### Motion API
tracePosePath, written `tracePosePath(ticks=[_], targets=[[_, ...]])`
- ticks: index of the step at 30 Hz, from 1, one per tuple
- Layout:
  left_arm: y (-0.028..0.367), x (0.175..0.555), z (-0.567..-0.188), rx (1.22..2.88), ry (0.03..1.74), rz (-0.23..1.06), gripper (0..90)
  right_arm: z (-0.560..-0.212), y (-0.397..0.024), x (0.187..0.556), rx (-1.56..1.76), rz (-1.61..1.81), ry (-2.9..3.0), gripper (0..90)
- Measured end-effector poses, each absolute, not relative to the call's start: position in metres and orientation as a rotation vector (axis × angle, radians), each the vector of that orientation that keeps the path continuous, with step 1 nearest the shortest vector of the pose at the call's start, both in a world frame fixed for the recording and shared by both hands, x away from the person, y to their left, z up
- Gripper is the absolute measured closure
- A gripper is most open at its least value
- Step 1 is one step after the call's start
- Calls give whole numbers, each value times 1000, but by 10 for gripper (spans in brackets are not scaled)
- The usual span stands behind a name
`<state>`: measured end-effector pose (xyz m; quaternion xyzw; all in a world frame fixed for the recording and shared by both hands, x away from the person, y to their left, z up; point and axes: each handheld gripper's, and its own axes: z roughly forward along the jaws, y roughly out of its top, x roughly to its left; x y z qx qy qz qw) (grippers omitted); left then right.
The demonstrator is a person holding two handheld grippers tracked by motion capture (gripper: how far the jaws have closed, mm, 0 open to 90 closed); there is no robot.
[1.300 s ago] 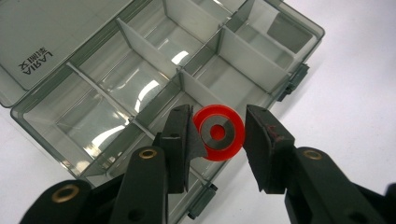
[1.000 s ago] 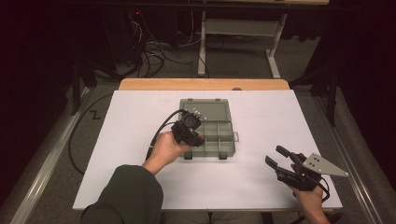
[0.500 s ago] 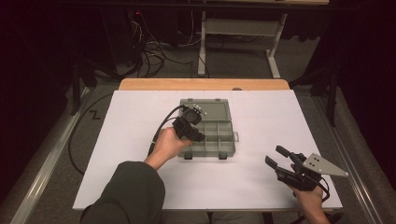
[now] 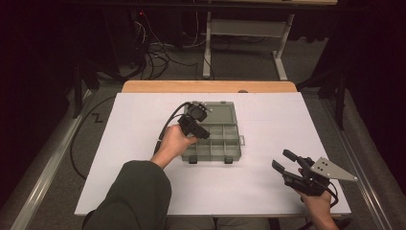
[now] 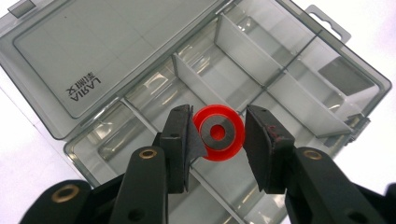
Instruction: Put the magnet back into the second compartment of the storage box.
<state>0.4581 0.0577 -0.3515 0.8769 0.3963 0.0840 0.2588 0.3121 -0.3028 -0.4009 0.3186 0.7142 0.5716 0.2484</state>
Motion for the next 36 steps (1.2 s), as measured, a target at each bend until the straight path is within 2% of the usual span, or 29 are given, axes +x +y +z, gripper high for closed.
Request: tracePosePath(ticks=[36], targets=[[51, 481, -373, 2404, 1152, 248, 614, -401, -302, 313, 861, 1560, 1953, 421]])
